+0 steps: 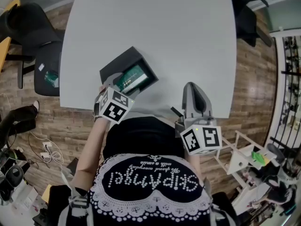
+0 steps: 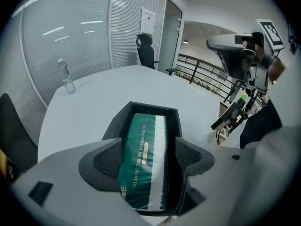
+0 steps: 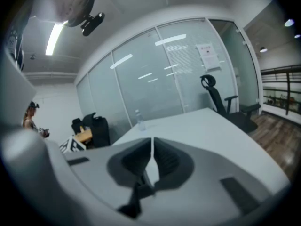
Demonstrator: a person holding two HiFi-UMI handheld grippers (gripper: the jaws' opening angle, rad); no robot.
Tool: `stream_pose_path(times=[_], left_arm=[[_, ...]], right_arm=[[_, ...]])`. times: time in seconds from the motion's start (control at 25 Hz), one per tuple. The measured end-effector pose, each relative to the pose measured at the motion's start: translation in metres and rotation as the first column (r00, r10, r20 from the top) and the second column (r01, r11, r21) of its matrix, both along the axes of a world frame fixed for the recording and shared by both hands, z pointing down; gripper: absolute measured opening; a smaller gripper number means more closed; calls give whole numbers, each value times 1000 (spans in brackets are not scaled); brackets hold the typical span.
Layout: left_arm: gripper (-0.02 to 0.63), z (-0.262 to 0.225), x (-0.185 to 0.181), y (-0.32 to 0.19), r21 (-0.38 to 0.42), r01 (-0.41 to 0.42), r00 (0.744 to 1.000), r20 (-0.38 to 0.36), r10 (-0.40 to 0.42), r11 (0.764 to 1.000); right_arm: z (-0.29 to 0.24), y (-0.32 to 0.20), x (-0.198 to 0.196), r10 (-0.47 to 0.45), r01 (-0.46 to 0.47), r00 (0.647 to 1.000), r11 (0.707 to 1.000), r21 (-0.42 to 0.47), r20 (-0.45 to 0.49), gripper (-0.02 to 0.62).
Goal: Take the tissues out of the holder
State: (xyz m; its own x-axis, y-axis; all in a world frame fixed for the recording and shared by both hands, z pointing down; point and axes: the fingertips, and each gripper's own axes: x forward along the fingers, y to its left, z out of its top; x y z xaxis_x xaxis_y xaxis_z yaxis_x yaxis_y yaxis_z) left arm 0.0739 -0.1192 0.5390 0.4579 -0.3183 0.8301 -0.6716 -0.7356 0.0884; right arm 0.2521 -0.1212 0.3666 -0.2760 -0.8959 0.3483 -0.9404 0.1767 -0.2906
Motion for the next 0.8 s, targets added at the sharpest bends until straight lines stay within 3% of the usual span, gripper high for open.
stream_pose_path(times=[0.8], left_arm=[[350, 21, -1, 0, -55, 23, 999, 46, -21, 998]], right_arm=[[0, 1, 0, 1, -1, 1000, 1000, -1, 3, 37]])
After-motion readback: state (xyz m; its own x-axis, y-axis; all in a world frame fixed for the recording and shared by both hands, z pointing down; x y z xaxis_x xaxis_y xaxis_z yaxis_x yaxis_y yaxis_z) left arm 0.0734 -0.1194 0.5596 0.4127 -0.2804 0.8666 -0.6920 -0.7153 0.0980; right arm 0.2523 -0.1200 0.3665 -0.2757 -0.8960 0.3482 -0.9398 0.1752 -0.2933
